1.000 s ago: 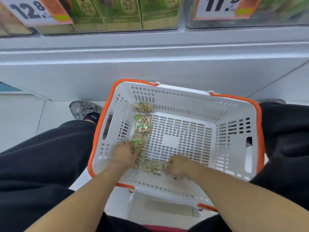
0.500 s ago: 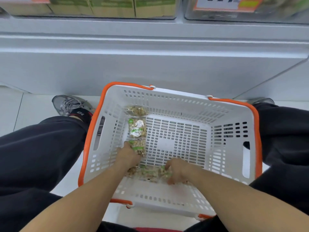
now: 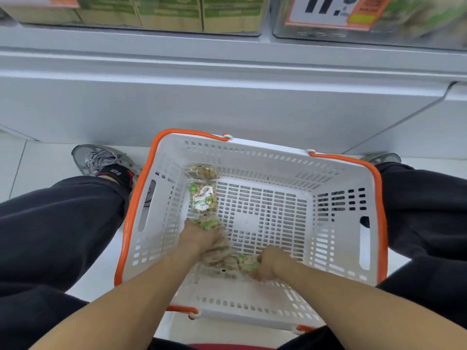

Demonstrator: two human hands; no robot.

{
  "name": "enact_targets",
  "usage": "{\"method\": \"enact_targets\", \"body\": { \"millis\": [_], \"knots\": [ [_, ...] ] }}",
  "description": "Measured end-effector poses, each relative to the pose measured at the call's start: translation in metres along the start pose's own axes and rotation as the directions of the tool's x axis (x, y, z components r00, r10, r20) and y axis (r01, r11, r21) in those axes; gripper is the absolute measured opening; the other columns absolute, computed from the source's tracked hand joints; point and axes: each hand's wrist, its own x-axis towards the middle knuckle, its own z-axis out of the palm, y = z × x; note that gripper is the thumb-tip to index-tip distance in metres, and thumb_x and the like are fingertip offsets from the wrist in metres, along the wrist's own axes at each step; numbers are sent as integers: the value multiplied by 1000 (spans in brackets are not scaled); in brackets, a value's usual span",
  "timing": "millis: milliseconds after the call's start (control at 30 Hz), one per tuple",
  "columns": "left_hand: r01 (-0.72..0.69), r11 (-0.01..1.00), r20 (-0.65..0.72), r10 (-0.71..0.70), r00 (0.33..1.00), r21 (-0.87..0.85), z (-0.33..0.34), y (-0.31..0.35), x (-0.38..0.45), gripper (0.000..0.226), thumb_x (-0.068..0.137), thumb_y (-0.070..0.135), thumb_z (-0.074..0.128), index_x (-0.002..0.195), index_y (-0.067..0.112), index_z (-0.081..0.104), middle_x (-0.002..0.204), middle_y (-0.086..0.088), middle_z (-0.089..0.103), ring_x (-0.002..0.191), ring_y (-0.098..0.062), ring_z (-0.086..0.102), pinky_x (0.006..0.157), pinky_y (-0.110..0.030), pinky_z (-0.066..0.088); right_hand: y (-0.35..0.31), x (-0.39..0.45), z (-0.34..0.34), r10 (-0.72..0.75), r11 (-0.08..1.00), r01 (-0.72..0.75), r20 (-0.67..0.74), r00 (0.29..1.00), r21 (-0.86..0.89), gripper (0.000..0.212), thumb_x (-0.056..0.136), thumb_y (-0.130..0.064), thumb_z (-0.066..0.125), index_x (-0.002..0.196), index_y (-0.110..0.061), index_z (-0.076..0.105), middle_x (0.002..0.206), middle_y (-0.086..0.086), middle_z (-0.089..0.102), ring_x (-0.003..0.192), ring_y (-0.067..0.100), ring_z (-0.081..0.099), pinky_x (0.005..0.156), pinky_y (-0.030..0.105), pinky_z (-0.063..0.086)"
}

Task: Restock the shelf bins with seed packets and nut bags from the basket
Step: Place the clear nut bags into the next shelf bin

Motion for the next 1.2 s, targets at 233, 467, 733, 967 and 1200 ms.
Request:
{"method": "enact_targets", "body": {
  "millis": [233, 467, 733, 967, 1200],
  "knots": [
    [-399, 913, 30, 403, 915, -91, 41, 42, -31, 42, 82, 9, 75, 112, 19, 48, 94, 8, 57, 74, -3, 57, 59, -10, 47, -17, 4, -14, -30, 844, 180, -289, 957, 505, 18, 89, -19, 61, 93, -6, 73, 92, 12, 73, 87, 30, 71, 74, 34, 60],
    [-375, 927, -8, 375, 927, -26, 8, 29, -23, 51, 81, 18, 80, 122, 10, 51, 110, 0, 53, 103, -20, 55, 87, -27, 44, 5, -8, -22, 68, 832, 97, -275, 959, 547, 21, 90, -27, 69, 82, -8, 65, 73, 6, 62, 54, 9, 52, 47, 22, 42],
    [-81, 968, 11, 86, 996, -239, -4, 7, -16, 35, 83, 11, 76, 102, 8, 47, 118, -13, 59, 109, -28, 60, 103, -40, 48, 15, 26, -20, 79, 823, 132, -342, 936, 552, 89, 84, -39, 76, 152, -9, 25, 148, 16, 43, 126, 30, 53, 95, 34, 52],
    [-32, 963, -13, 30, 999, -269, 3, 13, -15, 35, 82, 6, 78, 77, 9, 43, 86, -1, 55, 126, -25, 52, 108, -30, 42, 21, 37, 1, 68, 974, -24, -186, 980, 227, 100, 70, -44, 87, 145, -10, 29, 137, 9, 51, 119, 26, 56, 91, 33, 53],
    [55, 937, 115, -16, 993, -345, -15, 26, -19, 26, 81, -3, 75, 89, 7, 52, 97, -9, 61, 92, -28, 68, 89, -44, 57, 16, -5, -70, -58, 998, 56, -75, 996, -20, 66, 83, -43, 78, 131, -4, 57, 128, 7, 59, 115, 25, 60, 95, 32, 50]
  ]
}}
